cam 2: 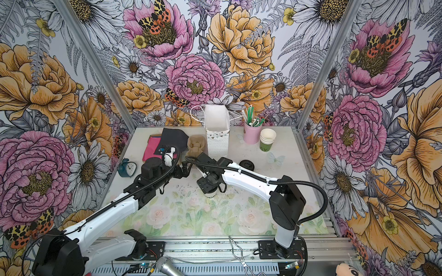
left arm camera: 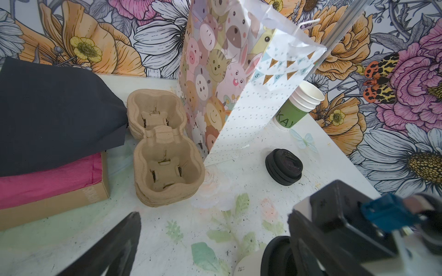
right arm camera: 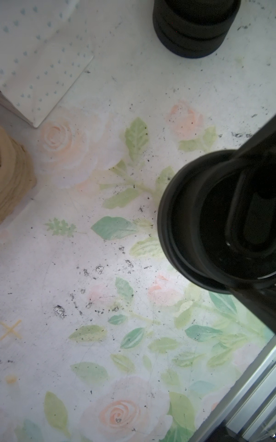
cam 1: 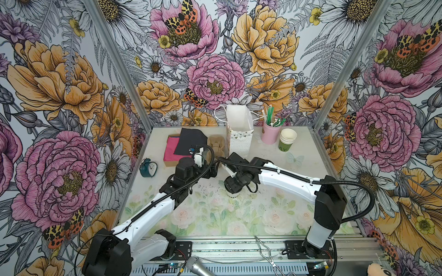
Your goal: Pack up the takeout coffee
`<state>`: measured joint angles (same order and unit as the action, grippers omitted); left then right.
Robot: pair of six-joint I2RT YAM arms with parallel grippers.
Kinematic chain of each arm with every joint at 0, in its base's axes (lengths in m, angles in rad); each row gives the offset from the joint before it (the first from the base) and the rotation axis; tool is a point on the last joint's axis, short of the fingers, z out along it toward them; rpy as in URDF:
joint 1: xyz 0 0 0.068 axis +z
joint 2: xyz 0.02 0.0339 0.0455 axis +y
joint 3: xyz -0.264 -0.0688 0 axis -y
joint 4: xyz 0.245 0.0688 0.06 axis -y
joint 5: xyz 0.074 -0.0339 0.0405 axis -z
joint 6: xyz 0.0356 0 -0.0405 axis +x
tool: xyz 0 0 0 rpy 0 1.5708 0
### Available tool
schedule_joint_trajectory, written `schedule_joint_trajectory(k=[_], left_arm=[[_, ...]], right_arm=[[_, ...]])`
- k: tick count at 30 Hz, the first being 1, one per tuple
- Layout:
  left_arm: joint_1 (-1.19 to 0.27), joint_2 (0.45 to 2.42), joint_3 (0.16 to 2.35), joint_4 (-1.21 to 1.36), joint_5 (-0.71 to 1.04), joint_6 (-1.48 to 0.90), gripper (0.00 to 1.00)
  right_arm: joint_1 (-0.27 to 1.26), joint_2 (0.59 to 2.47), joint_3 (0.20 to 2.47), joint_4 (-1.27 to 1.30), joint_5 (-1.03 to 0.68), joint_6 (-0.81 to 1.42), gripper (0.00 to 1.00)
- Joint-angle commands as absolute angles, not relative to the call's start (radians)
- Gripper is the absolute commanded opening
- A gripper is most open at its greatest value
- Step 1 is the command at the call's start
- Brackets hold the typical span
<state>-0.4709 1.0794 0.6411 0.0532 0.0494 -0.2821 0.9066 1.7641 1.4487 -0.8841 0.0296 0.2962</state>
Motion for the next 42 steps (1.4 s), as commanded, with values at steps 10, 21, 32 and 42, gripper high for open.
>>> schedule_joint_trajectory(k=[10, 21, 32, 42], left_arm=[[-0.464, 1.07, 0.635, 0.076, 0.058, -0.285, 0.97], [-0.462, 1.073, 0.634, 0.077, 0.055, -0.286, 0.97], [-0.464, 1.071, 0.63, 0.078, 0.058, -0.287, 0.97], [-0.464, 1.074, 0.63, 0.079, 0.057, -0.289, 0.97]], right_arm=[[0.916, 1.806, 1.453, -0.96, -0.004, 0.304, 0.78], [0.914, 1.787, 1.474, -0.944, 0.012, 0.306, 0.8], [0.907, 1.756, 1.485, -0.943, 0.039, 0.306, 0.83], [0.898, 1.726, 1.498, -0.924, 0.052, 0.305, 0.92]])
